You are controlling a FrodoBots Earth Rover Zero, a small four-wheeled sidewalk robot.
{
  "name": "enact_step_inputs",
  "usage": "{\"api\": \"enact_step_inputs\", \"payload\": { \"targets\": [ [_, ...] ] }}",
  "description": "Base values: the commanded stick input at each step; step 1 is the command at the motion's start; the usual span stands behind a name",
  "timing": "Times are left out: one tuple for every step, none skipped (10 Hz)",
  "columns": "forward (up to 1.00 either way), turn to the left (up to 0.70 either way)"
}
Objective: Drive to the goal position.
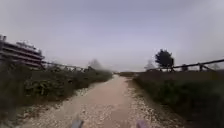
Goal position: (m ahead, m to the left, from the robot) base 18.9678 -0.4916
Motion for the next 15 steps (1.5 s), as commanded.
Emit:
{"api": "enact_step_inputs", "payload": {
  "targets": [
    [0.70, 0.00],
    [0.70, 0.00],
    [0.70, 0.00],
    [0.70, 0.00],
    [0.70, 0.00],
    [0.70, -0.03],
    [0.70, -0.24],
    [0.70, -0.35],
    [0.70, 0.00],
    [0.70, 0.00],
    [0.70, 0.00],
    [0.70, 0.00],
    [0.70, 0.00],
    [0.70, 0.00],
    [0.70, 0.00]
  ]
}}
